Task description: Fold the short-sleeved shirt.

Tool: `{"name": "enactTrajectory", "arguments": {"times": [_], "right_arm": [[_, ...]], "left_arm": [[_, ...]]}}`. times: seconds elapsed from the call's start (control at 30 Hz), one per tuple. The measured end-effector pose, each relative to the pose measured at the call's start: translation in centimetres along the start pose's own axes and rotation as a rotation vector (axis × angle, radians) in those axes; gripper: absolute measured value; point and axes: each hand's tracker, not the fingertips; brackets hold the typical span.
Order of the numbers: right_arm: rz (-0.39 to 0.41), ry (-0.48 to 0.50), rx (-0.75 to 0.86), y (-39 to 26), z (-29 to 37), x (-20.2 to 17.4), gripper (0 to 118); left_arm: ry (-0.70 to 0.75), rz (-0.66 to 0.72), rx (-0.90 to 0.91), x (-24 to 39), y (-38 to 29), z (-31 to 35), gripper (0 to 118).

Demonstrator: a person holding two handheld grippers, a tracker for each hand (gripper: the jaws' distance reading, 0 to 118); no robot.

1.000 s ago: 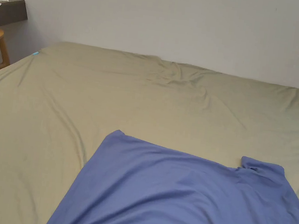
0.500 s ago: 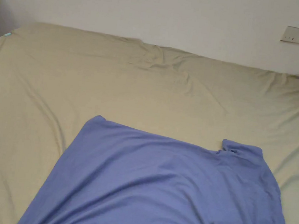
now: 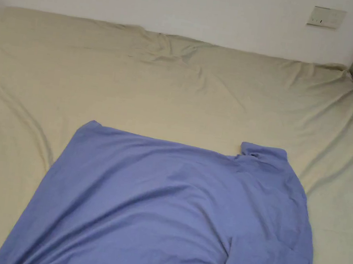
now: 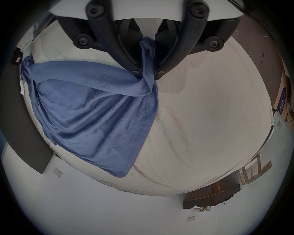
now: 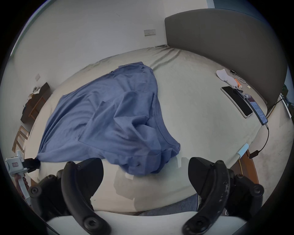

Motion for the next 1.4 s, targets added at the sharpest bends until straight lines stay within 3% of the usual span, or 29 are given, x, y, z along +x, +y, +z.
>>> {"name": "enactTrajectory", "arguments": {"times": [0.17, 0.2, 0.33, 0.4, 0.7, 0.83, 1.03, 1.17, 1.2, 1.23, 1.27, 1.3, 1.33, 1.4], "right_arm": [[0.001, -0.006, -0.015, 0.6, -2.6, 0.5, 90], [-0.001, -0.008, -0.022, 0.5, -3.1, 0.5, 82], [-0.019, 0.04, -0.047, 0.3, -3.9, 0.6, 19], [-0.056, 0.086, -0.04, 0.6, -3.6, 0.6, 17], [-0.022, 0.145, 0.11, 9.1, -0.8, -0.2, 16], [0.03, 0.12, 0.174, 14.7, -4.2, -1.3, 16], [0.132, 0.053, 0.133, 19.4, -11.1, -3.4, 16], [0.135, 0.033, 0.085, 20.0, -14.9, -3.7, 17], [0.132, 0.027, 0.074, 19.9, -15.6, -3.6, 18], [0.129, 0.022, 0.065, 19.8, -16.3, -3.5, 35], [0.124, 0.007, 0.06, 19.5, -16.8, -3.3, 53], [0.117, -0.034, 0.069, 19.2, -17.5, -3.0, 65], [0.119, -0.048, 0.067, 19.0, -17.7, -2.7, 67], [0.085, -0.059, 0.09, 18.6, -16.8, -1.8, 67]], "left_arm": [[-0.022, 0.028, 0.001, -0.5, 0.1, 0.7, 11], [-0.026, 0.034, 0.003, -0.5, 0.1, 0.9, 11], [-0.033, 0.041, 0.014, -0.4, 0.2, 1.6, 11], [-0.036, 0.04, 0.02, 0.2, 0.7, 2.4, 11], [-0.091, -0.058, 0.191, 3.0, 8.7, 3.5, 11], [-0.085, -0.122, 0.227, 5.4, 14.0, 0.5, 11], [-0.053, -0.157, 0.185, 8.9, 19.4, -6.8, 11], [-0.025, -0.146, 0.114, 9.7, 20.3, -10.9, 11], [-0.017, -0.149, 0.102, 9.5, 20.3, -11.8, 11], [-0.014, -0.152, 0.095, 9.4, 20.2, -12.3, 12], [-0.012, -0.153, 0.095, 9.3, 19.9, -12.6, 19], [-0.012, -0.154, 0.095, 9.0, 19.5, -12.7, 33], [-0.013, -0.157, 0.099, 8.6, 19.1, -12.6, 61], [-0.017, -0.145, 0.109, 7.4, 18.3, -11.9, 89]]}}
